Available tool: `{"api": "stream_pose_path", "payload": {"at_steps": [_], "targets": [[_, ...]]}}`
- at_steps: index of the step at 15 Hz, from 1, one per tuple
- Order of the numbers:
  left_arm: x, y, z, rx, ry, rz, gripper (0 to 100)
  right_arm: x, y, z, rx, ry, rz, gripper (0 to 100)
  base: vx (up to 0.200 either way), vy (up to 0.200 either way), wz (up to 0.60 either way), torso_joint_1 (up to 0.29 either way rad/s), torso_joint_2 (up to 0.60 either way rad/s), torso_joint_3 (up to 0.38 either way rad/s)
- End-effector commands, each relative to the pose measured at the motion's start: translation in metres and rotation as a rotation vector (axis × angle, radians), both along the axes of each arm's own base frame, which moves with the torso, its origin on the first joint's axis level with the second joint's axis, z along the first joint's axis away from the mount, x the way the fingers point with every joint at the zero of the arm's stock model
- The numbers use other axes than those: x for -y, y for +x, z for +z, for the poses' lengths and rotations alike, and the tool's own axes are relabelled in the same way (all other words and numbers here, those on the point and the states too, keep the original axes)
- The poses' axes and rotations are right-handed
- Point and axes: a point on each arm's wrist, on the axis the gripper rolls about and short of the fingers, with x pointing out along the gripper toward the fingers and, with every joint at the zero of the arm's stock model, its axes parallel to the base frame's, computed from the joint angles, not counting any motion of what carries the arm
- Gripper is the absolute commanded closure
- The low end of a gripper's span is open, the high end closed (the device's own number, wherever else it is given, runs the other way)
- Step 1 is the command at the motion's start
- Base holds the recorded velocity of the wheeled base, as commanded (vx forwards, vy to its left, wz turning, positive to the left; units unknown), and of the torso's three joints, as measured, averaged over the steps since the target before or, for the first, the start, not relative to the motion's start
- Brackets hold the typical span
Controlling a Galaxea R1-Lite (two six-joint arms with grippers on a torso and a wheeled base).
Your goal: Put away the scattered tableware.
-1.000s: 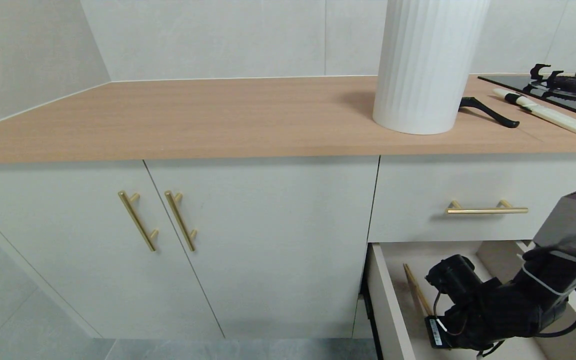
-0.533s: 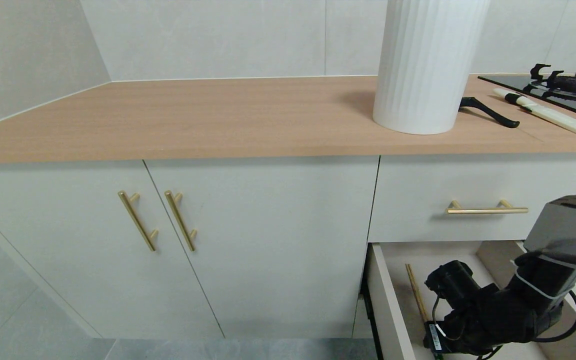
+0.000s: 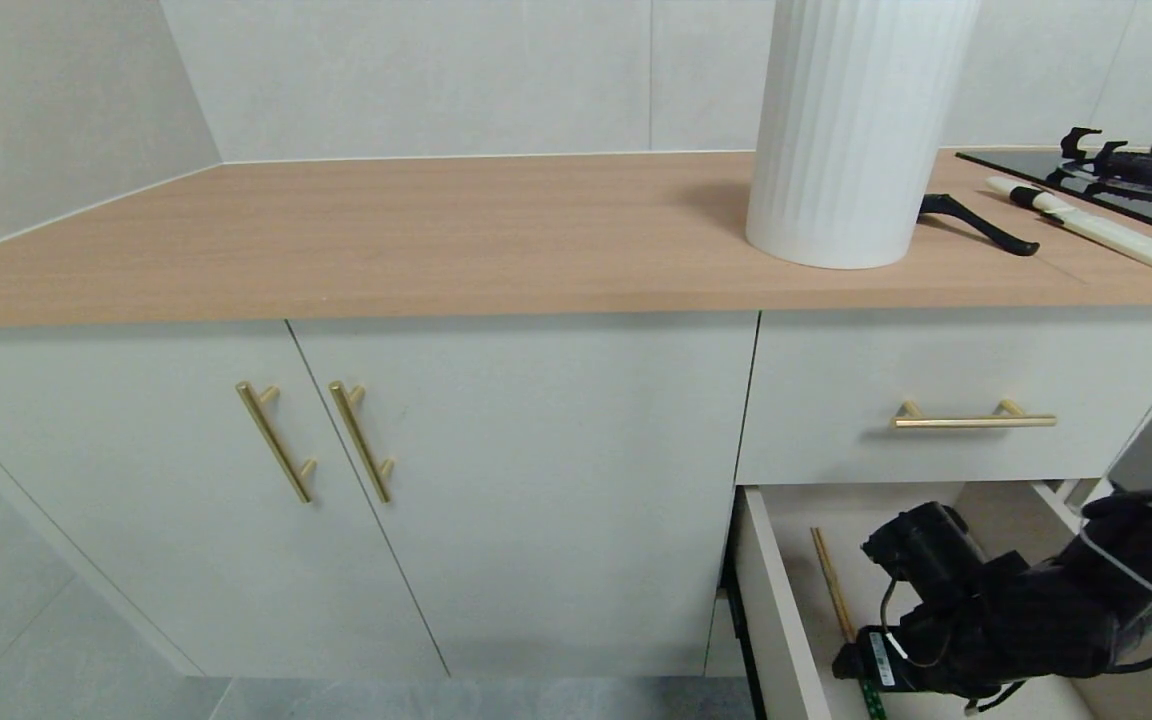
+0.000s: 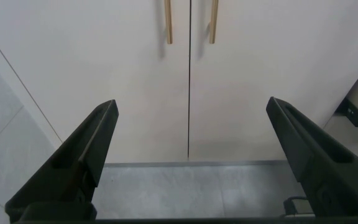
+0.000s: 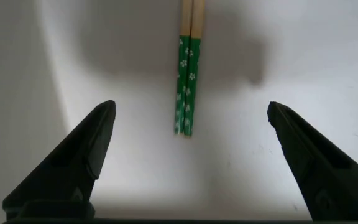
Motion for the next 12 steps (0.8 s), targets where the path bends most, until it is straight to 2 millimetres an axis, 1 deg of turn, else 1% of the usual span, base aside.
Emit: {"api": "stream_pose_path", "payload": {"at_steps": [1, 2, 3, 4, 5, 7, 8, 9, 11, 12], "targets": [[0.000, 0.000, 0.000, 0.000, 0.000, 0.000, 0, 0.007, -0.015, 0.061, 0.110, 0.044, 0.003, 0, 0.000, 0.000, 0.00, 0.000, 0.00, 0.000], [0.000, 0.000, 0.000, 0.000, 0.000, 0.000, 0, 0.009, -0.020, 0.081, 0.141, 0.057, 0.004, 0, 0.000, 0.000, 0.00, 0.000, 0.00, 0.000], [0.000, 0.000, 0.000, 0.000, 0.000, 0.000, 0, 0.014, -0.031, 0.103, 0.167, 0.066, 0.005, 0, 0.000, 0.000, 0.00, 0.000, 0.00, 0.000], [0.000, 0.000, 0.000, 0.000, 0.000, 0.000, 0, 0.016, -0.037, 0.115, 0.188, 0.076, 0.006, 0, 0.000, 0.000, 0.00, 0.000, 0.00, 0.000], [0.000, 0.000, 0.000, 0.000, 0.000, 0.000, 0, 0.022, -0.053, 0.149, 0.223, 0.099, 0.010, 0, 0.000, 0.000, 0.00, 0.000, 0.00, 0.000], [0.000, 0.000, 0.000, 0.000, 0.000, 0.000, 0, 0.033, -0.078, 0.192, 0.240, 0.107, 0.000, 0, 0.000, 0.000, 0.00, 0.000, 0.00, 0.000], [0.000, 0.000, 0.000, 0.000, 0.000, 0.000, 0, 0.041, -0.087, 0.207, 0.258, 0.116, -0.019, 0, 0.000, 0.000, 0.00, 0.000, 0.00, 0.000], [0.000, 0.000, 0.000, 0.000, 0.000, 0.000, 0, 0.048, -0.096, 0.218, 0.297, 0.143, -0.023, 0, 0.000, 0.000, 0.00, 0.000, 0.00, 0.000], [0.000, 0.000, 0.000, 0.000, 0.000, 0.000, 0, 0.060, -0.106, 0.227, 0.360, 0.114, -0.007, 0, 0.000, 0.000, 0.00, 0.000, 0.00, 0.000], [0.000, 0.000, 0.000, 0.000, 0.000, 0.000, 0, 0.065, -0.108, 0.229, 0.374, 0.094, -0.003, 0, 0.000, 0.000, 0.00, 0.000, 0.00, 0.000]]}}
